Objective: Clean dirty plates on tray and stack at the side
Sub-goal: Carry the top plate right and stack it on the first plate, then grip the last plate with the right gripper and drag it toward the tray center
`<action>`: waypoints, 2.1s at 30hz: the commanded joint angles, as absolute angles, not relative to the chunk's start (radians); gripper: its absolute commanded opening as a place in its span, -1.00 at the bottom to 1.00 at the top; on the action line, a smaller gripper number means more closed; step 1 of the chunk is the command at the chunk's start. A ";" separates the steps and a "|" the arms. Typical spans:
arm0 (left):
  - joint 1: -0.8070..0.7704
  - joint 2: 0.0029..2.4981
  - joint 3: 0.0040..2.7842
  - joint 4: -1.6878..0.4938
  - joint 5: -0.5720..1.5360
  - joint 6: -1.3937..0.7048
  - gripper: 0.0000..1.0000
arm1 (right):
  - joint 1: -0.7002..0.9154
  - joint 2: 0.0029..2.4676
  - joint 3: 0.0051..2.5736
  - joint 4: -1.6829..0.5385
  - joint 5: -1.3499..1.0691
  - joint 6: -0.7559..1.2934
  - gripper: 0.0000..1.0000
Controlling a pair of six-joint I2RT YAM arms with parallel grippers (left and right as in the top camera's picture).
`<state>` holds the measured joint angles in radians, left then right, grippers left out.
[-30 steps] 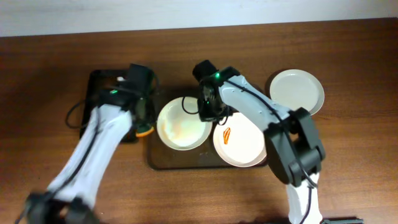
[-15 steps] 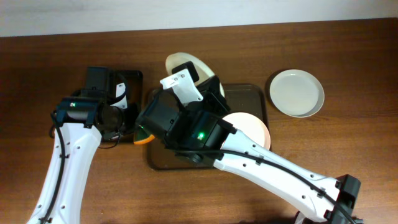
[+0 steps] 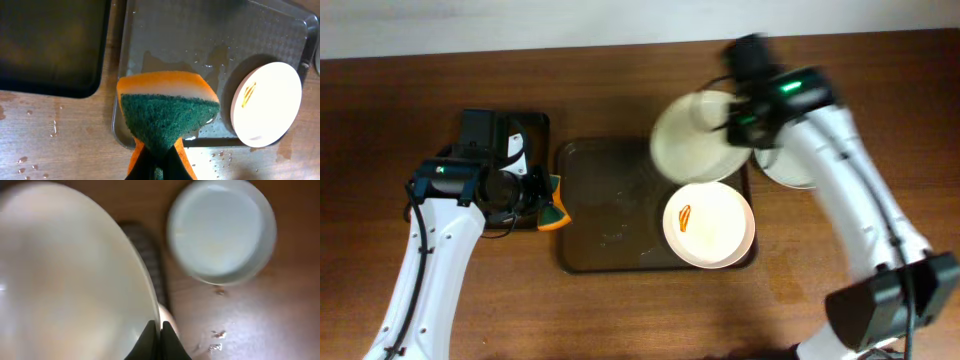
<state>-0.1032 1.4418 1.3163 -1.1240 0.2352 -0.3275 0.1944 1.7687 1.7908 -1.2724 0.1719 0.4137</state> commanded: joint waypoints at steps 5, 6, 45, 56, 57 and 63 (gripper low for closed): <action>-0.111 1.441 1.309 -1.107 0.245 -0.288 -1.00 | -0.315 1.759 1.461 -1.031 -0.055 0.349 -0.92; -0.112 1.441 1.309 -1.107 0.243 -0.266 -1.00 | -0.356 1.759 1.415 -0.969 -0.089 0.348 -0.92; -0.111 1.441 1.309 -1.108 0.247 -0.244 -1.00 | 0.358 1.571 1.044 -1.005 0.086 0.748 -0.03; -0.111 1.441 1.309 -1.119 0.247 -0.244 -1.00 | 0.284 1.611 0.932 -0.941 0.080 0.813 -0.07; -0.112 1.441 1.309 -1.119 0.247 -0.244 -1.00 | 0.271 1.611 0.927 -0.925 0.048 0.781 -0.13; -0.111 1.441 1.309 -1.115 0.247 -0.244 -1.00 | 0.260 1.611 0.901 -0.845 -0.023 0.692 -0.16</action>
